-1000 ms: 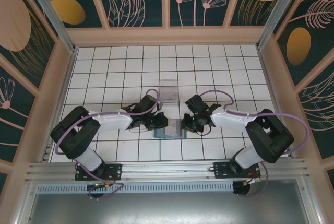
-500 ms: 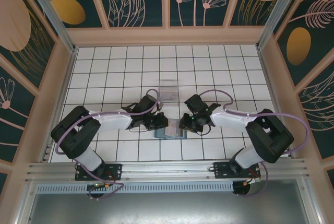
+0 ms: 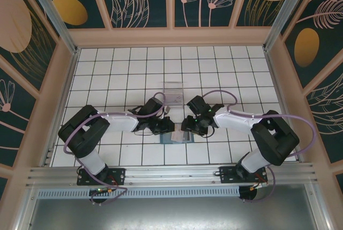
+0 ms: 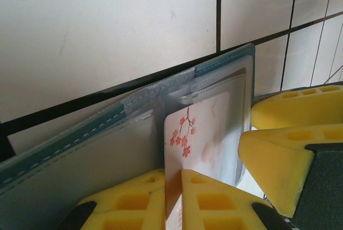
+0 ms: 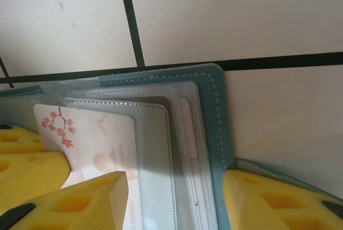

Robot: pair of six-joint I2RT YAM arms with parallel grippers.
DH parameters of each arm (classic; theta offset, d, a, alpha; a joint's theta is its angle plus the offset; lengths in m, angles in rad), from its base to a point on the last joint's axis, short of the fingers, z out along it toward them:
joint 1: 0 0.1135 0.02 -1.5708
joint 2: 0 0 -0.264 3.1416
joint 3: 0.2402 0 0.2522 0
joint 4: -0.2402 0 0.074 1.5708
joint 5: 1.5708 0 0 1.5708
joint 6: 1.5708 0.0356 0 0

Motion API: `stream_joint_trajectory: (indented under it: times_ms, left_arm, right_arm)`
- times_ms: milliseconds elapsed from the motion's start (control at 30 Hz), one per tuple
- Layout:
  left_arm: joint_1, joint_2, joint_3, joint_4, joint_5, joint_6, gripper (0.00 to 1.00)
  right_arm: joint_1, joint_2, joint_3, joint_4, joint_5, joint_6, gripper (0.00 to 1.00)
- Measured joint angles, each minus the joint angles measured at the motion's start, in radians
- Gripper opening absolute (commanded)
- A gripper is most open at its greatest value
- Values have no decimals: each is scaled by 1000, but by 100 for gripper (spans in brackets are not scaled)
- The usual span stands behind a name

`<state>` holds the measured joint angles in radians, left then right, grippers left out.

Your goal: Take the credit cards out of the card holder

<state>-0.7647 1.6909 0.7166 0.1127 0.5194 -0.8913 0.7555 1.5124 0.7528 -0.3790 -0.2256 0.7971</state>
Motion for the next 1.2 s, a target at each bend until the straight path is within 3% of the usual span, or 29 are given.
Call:
stream_joint_trajectory:
  times_ms: [367, 1200]
  left_arm:
    - [0, 1, 0, 0, 0, 0, 15]
    - [0, -58, 18, -113, -80, 39, 11]
  right_arm:
    - [21, 45, 48, -75, 54, -4, 37]
    - [39, 75, 91, -124, 90, -4, 22]
